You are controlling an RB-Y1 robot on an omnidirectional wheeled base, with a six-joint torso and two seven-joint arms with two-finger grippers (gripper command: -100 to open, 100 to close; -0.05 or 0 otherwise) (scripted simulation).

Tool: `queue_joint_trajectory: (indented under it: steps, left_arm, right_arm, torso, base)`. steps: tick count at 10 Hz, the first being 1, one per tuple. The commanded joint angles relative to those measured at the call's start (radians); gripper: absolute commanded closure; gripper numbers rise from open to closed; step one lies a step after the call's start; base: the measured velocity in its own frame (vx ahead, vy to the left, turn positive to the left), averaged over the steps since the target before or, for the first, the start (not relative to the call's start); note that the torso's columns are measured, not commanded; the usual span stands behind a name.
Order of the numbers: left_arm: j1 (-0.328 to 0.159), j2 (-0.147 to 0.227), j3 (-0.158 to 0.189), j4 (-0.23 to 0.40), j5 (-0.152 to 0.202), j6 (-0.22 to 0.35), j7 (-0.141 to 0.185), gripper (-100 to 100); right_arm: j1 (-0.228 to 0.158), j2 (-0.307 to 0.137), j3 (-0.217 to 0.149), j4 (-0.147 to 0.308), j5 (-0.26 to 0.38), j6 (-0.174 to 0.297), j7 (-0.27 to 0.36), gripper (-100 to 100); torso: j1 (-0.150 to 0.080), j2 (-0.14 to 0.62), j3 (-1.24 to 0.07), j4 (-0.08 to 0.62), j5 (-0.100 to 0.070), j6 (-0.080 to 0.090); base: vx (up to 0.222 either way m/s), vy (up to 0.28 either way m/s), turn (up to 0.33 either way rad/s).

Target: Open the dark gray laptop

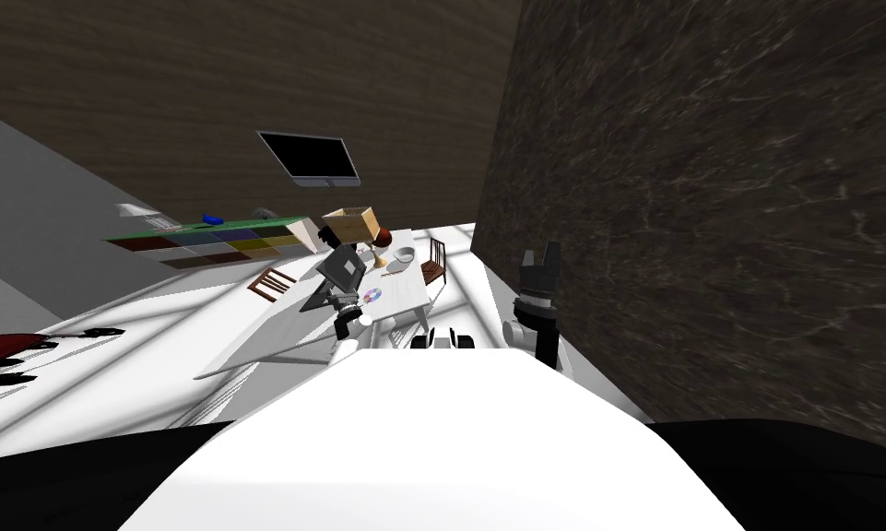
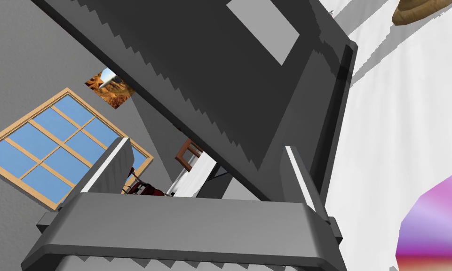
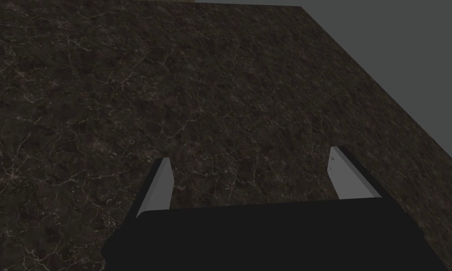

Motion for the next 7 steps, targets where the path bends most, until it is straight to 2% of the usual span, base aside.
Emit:
queue_joint_trajectory:
  steps: [1,5,6,7]
  left_arm:
    - [-0.001,0.001,0.001,-0.002,0.001,0.005,-0.002,100]
    - [-0.064,-0.006,0.045,-0.018,0.085,0.126,0.007,100]
    - [-0.064,-0.006,0.045,-0.018,0.085,0.132,0.007,100]
    - [-0.079,-0.007,0.057,-0.022,0.106,0.164,0.009,100]
  right_arm:
    - [0.0,0.0,0.0,0.0,0.0,0.0,0.0,0]
    - [0.0,0.0,0.0,0.0,0.0,0.0,0.0,0]
    - [0.0,0.0,0.0,0.0,0.0,0.0,0.0,0]
    - [0.0,0.0,0.0,0.0,0.0,0.0,0.0,0]
  torso:
    - [-0.001,0.001,0.0,0.0,0.0,0.0]
    - [-0.002,0.003,0.002,0.001,0.0,0.0]
    - [-0.003,0.002,0.001,0.0,0.0,0.0]
    - [-0.003,0.001,0.001,0.0,0.0,0.0]
  base:
    - [0.0,0.0,0.0]
    - [-0.031,0.002,0.075]
    - [-0.029,0.002,0.013]
    - [-0.02,0.003,0.046]
